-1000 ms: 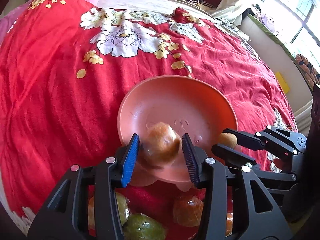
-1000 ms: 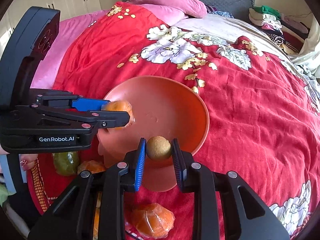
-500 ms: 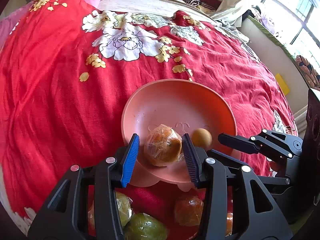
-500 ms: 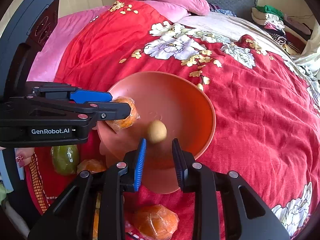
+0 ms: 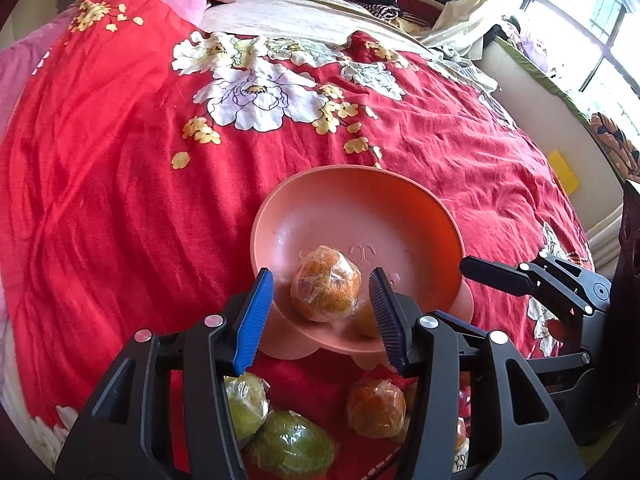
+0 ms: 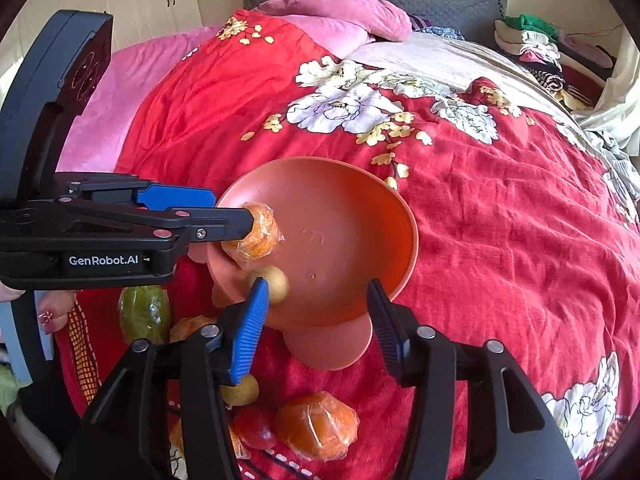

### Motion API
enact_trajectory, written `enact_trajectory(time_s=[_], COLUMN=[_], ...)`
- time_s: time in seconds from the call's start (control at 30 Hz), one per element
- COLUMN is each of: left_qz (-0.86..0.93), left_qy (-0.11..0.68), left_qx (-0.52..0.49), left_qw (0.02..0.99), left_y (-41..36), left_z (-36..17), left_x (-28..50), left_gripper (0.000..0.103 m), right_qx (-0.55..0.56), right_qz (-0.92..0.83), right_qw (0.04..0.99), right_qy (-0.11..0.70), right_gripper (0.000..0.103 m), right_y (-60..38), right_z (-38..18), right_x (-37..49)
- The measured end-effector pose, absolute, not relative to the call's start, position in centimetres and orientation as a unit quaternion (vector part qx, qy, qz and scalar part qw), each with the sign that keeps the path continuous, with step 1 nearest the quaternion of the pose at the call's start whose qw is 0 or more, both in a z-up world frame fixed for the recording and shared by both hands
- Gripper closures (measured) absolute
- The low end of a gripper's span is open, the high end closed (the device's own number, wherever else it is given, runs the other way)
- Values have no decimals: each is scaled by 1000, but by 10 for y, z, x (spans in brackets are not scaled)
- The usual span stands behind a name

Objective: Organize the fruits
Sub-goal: 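Open the left tool over the bowl while the right tool releases the kiwi into it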

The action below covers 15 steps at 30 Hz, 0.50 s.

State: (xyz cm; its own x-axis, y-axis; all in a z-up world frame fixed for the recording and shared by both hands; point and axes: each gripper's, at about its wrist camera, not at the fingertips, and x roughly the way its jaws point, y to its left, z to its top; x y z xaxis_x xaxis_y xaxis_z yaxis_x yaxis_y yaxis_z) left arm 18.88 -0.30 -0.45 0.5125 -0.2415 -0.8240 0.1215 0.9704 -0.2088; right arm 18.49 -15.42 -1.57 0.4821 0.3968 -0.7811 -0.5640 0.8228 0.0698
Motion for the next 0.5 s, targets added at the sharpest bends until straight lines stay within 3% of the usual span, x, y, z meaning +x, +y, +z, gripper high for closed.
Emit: enact_trajectory(time_s=[0.5], left_qz=[-90], left_qy=[464], left_qx=[-60], left_qw=[879], left_y=[1], left_z=[12], left_x=[174], left_gripper=[32], right_qx=[-81], right_qz=[265], right_qw=[873], right_qy=[401], right_gripper=[15], right_y=[-164], right_z=[2], right_x=[173])
